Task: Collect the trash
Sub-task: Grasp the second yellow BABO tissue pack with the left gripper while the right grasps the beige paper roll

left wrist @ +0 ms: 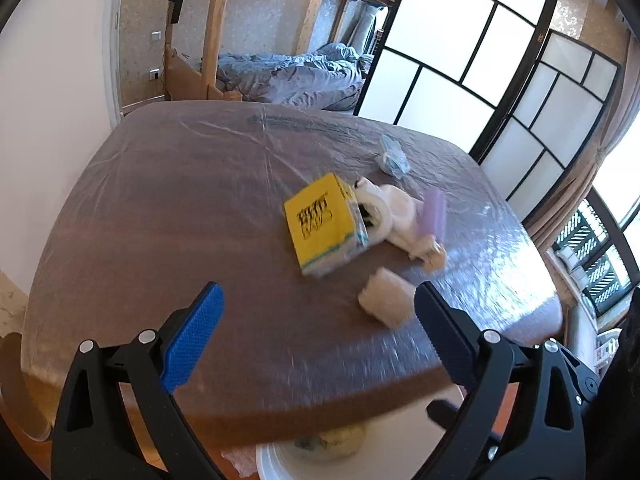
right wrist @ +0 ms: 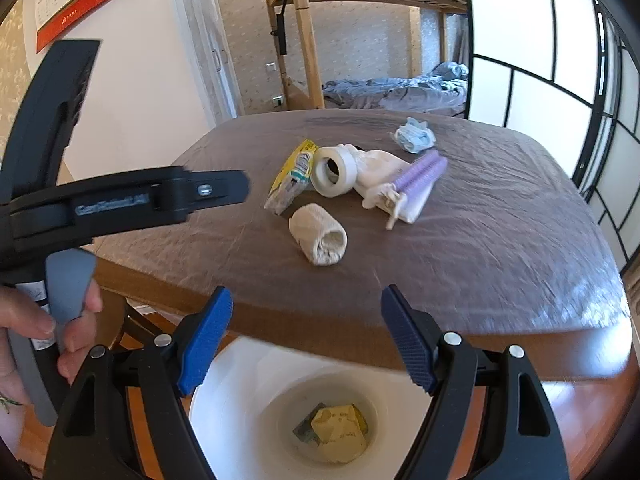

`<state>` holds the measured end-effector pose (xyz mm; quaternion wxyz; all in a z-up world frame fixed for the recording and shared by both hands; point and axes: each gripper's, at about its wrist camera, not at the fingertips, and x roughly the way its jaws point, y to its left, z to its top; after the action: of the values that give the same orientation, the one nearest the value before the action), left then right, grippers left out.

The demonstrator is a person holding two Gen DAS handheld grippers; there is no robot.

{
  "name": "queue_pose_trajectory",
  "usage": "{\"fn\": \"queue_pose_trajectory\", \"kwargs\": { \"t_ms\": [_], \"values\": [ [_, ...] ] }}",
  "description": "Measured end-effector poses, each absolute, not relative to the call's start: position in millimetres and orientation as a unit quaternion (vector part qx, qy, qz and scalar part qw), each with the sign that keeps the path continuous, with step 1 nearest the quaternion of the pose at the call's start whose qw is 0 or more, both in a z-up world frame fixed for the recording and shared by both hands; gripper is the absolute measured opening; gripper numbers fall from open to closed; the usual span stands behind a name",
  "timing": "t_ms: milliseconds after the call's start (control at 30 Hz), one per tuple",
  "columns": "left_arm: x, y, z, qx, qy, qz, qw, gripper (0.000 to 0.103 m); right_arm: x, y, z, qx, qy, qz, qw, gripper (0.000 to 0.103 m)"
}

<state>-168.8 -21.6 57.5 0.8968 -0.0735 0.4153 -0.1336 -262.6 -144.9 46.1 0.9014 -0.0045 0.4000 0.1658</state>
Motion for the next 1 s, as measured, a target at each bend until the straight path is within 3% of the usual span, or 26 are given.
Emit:
{"fn": "queue_pose_trajectory", "kwargs": {
  "t_ms": [233, 333, 433, 567, 700, 767, 933, 1000],
  "values": [
    [-119, -37, 41, -0.074, 0.433, -0.114, 0.891, 0.097, -219, -144, 35, -0.005, 0.413, 0.206, 0.887, 0.074],
    [-111, -39, 35, -0.073, 0.438, -0.111, 0.889, 0.097, -207, -142, 28, -0.003, 0.424, 0.225, 0.877, 0.067],
    [-104, -40, 27, -0.071, 0.446, -0.108, 0.886, 0.096, -197, -139, 21, -0.009, 0.434, 0.234, 0.87, 0.067],
    [-96, -36, 22, -0.077, 0.455, -0.109, 0.88, 0.082, -190, -137, 16, -0.003, 0.439, 0.242, 0.865, 0.066],
    [-95, -37, 19, -0.071, 0.459, -0.121, 0.877, 0.062, -184, -132, 15, -0.01, 0.44, 0.242, 0.865, 0.064],
    [-96, -37, 20, -0.062, 0.455, -0.124, 0.879, 0.06, -181, -132, 16, -0.004, 0.445, 0.242, 0.862, 0.051],
    [-93, -36, 20, -0.059, 0.458, -0.132, 0.877, 0.059, -179, -130, 20, -0.005, 0.443, 0.241, 0.863, 0.038],
    [-93, -34, 19, -0.06, 0.458, -0.135, 0.877, 0.058, -178, -130, 19, -0.006, 0.443, 0.242, 0.863, 0.037]
  ]
}}
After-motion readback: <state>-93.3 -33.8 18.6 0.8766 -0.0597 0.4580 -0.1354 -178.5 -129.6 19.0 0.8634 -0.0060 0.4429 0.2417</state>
